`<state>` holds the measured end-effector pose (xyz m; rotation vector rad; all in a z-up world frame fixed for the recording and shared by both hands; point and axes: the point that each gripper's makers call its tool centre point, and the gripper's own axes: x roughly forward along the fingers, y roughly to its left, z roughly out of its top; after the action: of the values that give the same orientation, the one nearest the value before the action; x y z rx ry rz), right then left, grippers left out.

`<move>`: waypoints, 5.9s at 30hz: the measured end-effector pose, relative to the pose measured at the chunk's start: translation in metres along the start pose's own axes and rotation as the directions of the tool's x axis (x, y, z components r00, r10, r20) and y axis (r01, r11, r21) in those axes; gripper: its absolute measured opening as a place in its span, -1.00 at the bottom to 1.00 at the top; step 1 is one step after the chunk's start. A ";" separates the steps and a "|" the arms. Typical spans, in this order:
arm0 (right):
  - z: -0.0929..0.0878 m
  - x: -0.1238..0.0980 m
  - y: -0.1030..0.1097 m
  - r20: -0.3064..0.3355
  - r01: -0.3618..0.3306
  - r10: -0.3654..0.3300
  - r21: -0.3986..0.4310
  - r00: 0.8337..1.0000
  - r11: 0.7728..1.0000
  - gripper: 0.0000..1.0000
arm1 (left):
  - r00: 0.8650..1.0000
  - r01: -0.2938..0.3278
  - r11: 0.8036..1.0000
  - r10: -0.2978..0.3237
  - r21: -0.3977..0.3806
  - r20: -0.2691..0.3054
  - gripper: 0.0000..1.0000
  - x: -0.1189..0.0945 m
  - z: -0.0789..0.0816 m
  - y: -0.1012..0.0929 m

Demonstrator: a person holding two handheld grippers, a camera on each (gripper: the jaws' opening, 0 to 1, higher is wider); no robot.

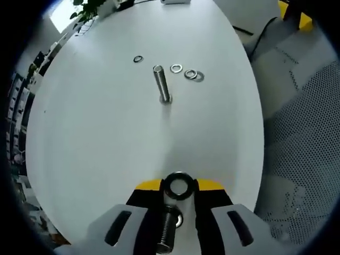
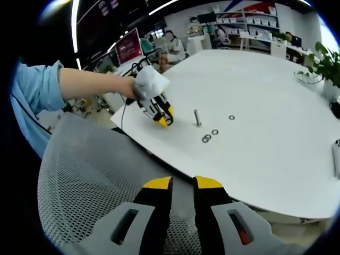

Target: Place the washer onto the threaded stud by aligning its center hole with the stud, sliding it down to the base, and recovering from edge contact or off-axis alignment until the washer reaches the visible bottom stop.

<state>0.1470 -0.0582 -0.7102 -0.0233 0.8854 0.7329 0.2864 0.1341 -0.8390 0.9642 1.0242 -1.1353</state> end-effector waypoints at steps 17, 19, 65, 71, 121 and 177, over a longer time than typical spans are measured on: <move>0.000 0.000 0.001 -0.002 -0.006 0.006 -0.007 1.000 1.000 -0.64 | 0.999 0.006 0.999 -0.003 0.049 -0.052 -1.00 -0.019 -0.010 0.004; 0.000 0.000 0.001 -0.001 -0.007 0.007 -0.008 1.000 1.000 -0.64 | 0.996 0.033 0.999 -0.031 0.023 -0.078 -0.82 -0.019 -0.015 0.000; 0.000 0.001 0.002 -0.006 -0.014 0.014 -0.013 1.000 1.000 -0.64 | 0.998 -0.010 1.000 0.012 0.028 -0.068 -0.61 -0.021 -0.014 -0.001; 0.000 0.001 0.003 -0.010 -0.021 0.020 -0.022 1.000 1.000 -0.64 | 0.999 -0.023 0.999 0.022 -0.035 -0.027 -0.61 -0.039 -0.011 0.000; 0.000 0.002 0.005 -0.008 -0.032 0.032 -0.027 0.999 0.999 -0.64 | 0.994 -0.063 0.989 0.050 -0.137 -0.098 -0.61 -0.067 -0.054 0.012; -0.001 0.002 0.006 -0.022 -0.036 0.036 -0.032 0.999 0.999 -0.64 | 0.998 -0.058 0.971 0.064 -0.233 0.018 -0.60 -0.071 -0.055 -0.004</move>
<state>0.1438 -0.0528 -0.7113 -0.0438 0.8966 0.7815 0.2670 0.2029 -0.7844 0.7867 1.0742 -0.9504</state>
